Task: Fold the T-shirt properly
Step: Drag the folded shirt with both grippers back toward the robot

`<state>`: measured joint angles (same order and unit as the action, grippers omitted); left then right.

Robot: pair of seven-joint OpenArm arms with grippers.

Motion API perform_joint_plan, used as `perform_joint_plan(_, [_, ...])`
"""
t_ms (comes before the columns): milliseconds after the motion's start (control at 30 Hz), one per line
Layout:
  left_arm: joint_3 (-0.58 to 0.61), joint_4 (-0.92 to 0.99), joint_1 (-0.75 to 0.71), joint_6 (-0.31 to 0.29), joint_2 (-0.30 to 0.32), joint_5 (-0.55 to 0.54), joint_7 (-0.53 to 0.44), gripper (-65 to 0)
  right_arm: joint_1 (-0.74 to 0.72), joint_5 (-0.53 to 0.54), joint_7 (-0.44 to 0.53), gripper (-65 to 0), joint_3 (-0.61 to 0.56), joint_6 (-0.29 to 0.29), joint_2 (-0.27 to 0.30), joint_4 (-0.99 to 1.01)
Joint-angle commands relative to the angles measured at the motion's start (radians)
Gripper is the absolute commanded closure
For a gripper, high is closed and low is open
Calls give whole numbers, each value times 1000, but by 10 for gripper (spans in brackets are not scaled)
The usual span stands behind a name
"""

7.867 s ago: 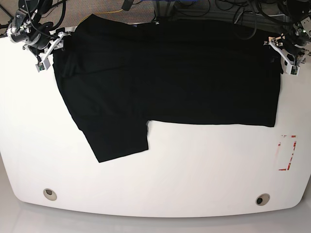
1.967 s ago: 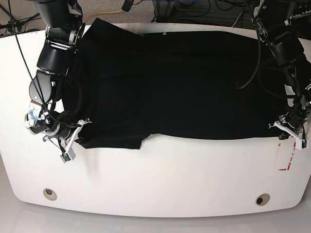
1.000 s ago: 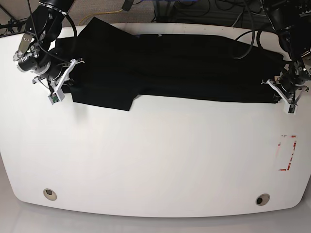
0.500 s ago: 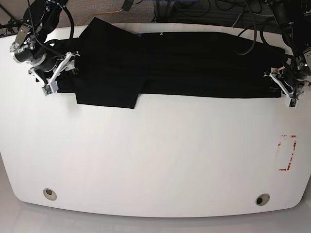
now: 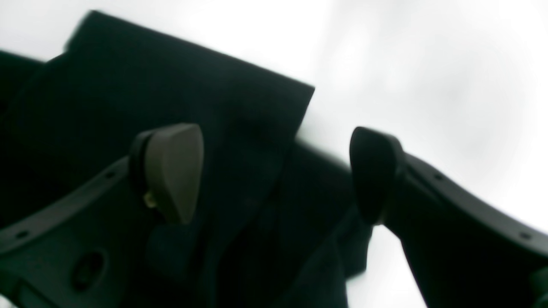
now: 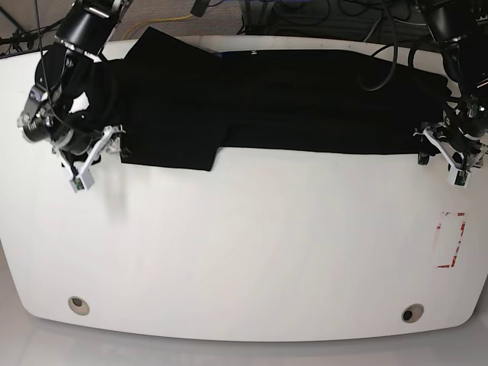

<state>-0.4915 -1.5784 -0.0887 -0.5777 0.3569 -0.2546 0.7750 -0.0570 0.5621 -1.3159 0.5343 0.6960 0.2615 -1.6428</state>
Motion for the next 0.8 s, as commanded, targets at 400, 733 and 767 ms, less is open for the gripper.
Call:
perform_joint_plan(400, [-8, 89, 5, 2, -66, 137, -9, -415, -137, 23, 252, -509, -196, 2, 100, 407])
perform_joint_plan(733, [-9, 112, 0, 2, -66, 140, -9, -415, -108, 25, 247, -70, -205, 2, 52, 324])
perform_joint_plan(767, [-8, 112, 0, 2, -66, 140, -9, -415, -108, 25, 247, -11, -205, 2, 49, 315])
